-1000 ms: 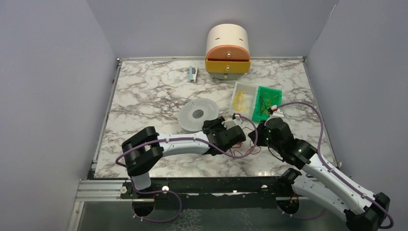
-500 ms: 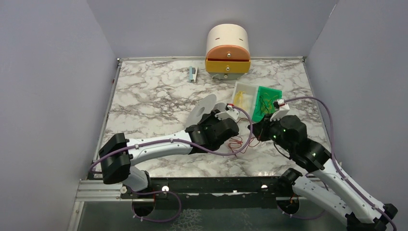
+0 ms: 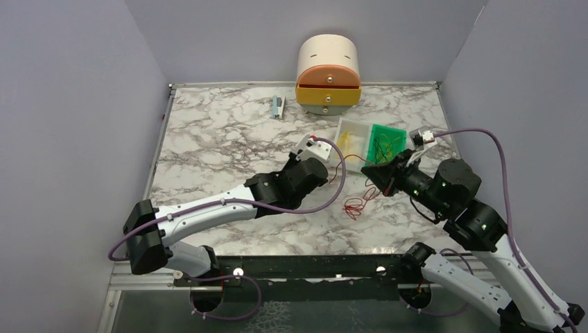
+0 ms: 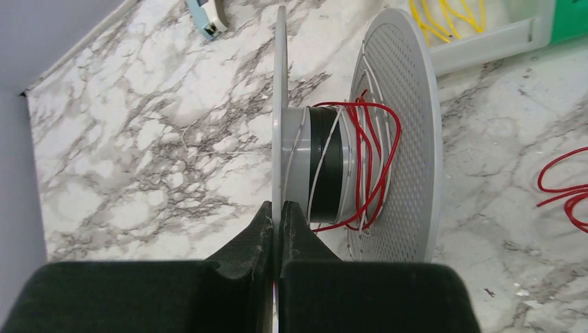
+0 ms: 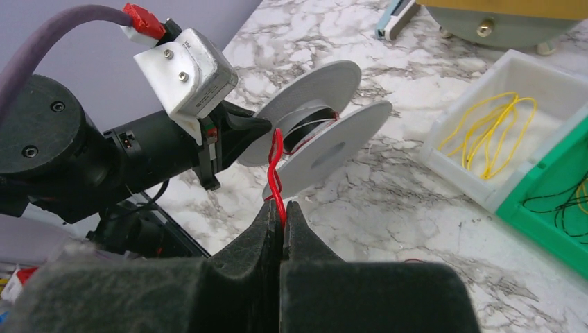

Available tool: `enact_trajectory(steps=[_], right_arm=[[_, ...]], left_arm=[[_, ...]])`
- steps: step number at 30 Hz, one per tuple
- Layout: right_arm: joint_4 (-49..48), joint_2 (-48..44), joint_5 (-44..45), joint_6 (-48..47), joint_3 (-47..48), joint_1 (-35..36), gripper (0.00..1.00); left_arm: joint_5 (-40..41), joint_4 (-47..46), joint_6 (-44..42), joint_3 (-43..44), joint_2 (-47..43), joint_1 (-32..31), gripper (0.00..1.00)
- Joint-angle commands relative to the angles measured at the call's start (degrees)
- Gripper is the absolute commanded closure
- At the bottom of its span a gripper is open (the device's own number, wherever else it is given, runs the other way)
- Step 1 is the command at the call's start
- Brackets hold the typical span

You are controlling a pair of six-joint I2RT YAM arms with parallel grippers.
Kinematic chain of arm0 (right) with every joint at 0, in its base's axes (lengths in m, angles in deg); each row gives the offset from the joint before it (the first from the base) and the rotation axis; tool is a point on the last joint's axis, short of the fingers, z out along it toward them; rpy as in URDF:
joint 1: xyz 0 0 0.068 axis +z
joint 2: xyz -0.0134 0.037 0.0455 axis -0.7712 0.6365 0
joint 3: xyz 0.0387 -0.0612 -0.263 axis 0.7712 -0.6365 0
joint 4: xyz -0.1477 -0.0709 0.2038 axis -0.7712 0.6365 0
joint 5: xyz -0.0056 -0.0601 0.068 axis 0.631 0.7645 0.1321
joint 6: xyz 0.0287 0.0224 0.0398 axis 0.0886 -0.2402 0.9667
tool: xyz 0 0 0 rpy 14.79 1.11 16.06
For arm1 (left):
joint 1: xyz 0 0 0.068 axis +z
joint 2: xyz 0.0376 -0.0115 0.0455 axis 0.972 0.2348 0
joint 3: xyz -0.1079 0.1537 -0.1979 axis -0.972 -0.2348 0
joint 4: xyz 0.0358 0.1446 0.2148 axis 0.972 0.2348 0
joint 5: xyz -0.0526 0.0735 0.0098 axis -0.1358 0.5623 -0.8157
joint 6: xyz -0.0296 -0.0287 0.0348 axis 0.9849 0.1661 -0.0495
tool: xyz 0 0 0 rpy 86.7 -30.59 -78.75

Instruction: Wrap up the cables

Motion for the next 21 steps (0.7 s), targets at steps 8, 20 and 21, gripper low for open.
enact_trajectory(steps=[8,20,21], right_arm=[[-0.69,6.71,-10.08,3.37,4.65,0.09,0.99],[-4.76,12.49,-11.66,8.41,2.84,0.09,0.99],[-5.11,12.99,-11.73,8.67,2.65,0.09,0.99]], left_arm=[[-12.07,-0.47,9.24,-2.88,-6.77,0.40,1.00],[-15.26,0.92,12.21,-6.35,-7.88,0.37,1.00],[-15.81,0.85,12.24,-6.54,-8.06,0.35,1.00]])
